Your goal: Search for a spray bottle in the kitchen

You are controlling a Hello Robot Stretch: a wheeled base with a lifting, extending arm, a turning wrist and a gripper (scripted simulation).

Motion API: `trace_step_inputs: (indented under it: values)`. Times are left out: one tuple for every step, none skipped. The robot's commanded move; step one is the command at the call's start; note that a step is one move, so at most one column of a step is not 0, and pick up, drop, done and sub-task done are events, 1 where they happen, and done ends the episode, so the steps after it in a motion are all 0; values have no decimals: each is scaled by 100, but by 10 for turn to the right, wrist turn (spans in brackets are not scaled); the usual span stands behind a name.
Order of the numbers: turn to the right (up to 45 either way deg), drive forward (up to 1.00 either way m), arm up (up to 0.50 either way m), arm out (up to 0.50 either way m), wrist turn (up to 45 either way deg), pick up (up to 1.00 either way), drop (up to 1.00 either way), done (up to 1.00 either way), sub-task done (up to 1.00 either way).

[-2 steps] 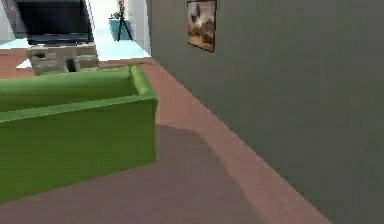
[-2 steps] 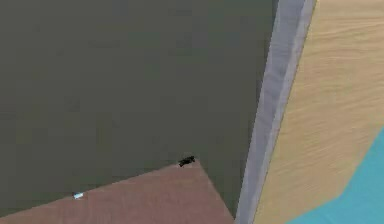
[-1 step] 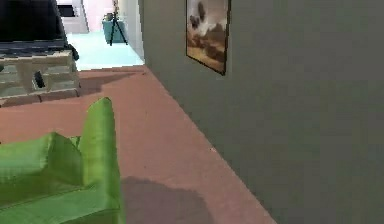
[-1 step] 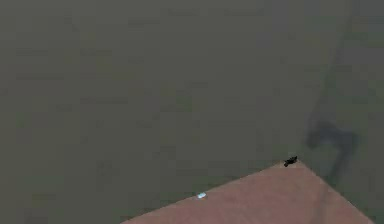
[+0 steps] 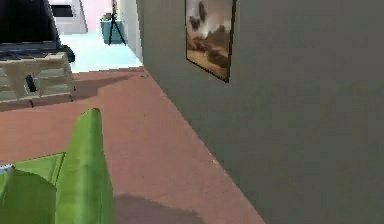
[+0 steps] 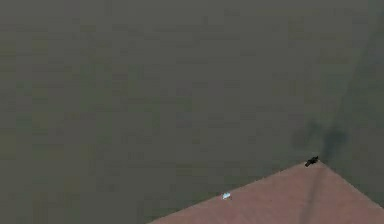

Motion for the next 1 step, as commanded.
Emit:
trace_step_inputs:
  values:
    - [90,0,0,0,0,0,0,0,0]
